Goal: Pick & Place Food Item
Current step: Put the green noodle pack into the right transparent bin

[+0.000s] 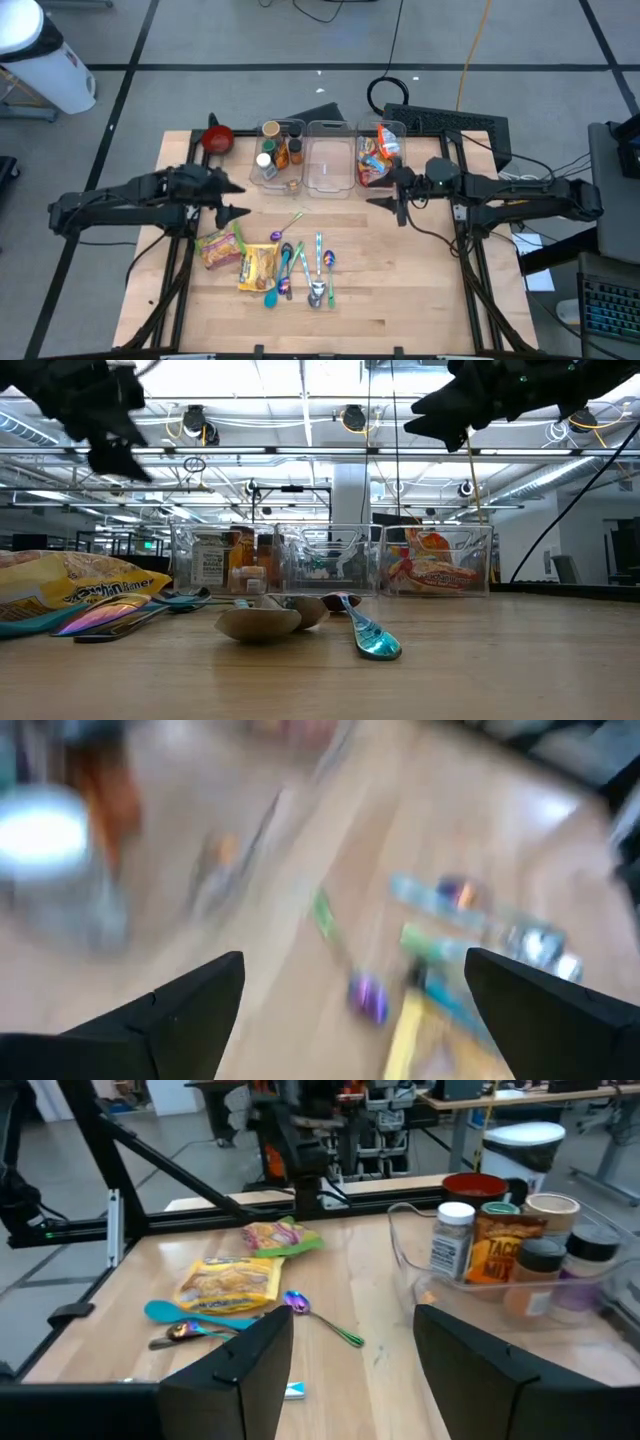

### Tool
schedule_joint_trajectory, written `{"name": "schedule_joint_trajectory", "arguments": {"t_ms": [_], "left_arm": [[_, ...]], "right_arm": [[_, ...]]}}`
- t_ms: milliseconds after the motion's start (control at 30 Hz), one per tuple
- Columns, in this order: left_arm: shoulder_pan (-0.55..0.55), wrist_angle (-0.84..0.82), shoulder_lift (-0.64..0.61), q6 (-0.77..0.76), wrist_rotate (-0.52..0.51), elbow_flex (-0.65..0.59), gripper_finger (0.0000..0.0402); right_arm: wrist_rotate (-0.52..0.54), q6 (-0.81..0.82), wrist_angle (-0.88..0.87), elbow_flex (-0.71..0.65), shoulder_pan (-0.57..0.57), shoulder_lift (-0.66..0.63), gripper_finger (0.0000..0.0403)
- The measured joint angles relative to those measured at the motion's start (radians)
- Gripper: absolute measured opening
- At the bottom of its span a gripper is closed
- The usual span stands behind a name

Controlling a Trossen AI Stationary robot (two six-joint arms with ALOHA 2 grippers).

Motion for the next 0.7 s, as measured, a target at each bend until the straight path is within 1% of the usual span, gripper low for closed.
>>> {"name": "schedule_joint_trajectory", "arguments": {"t_ms": [100, 200, 333, 467, 700], "left_arm": [[0.0, -0.167, 0.075, -0.123, -0.02, 0.032, 0.0388], [0.0, -0.263, 0.157, -0.166, -0.027, 0.034, 0.0388], [0.0, -0.319, 0.265, -0.196, -0.031, 0.025, 0.0388], [0.0, -0.313, 0.363, -0.25, 0.013, 0.025, 0.0388], [0.0, -0.367, 0.511, -0.285, 0.027, 0.025, 0.0388]], "right_arm": [[0.001, -0.008, 0.02, 0.0, 0.014, 0.016, 0.0201], [0.002, -0.015, 0.049, 0.0, 0.019, 0.029, 0.0201], [0.002, -0.026, 0.076, 0.0, 0.019, 0.044, 0.0201], [0.002, -0.05, 0.078, 0.0, 0.019, 0.044, 0.0201], [0.003, -0.072, 0.077, 0.0, 0.019, 0.044, 0.0201]]}}
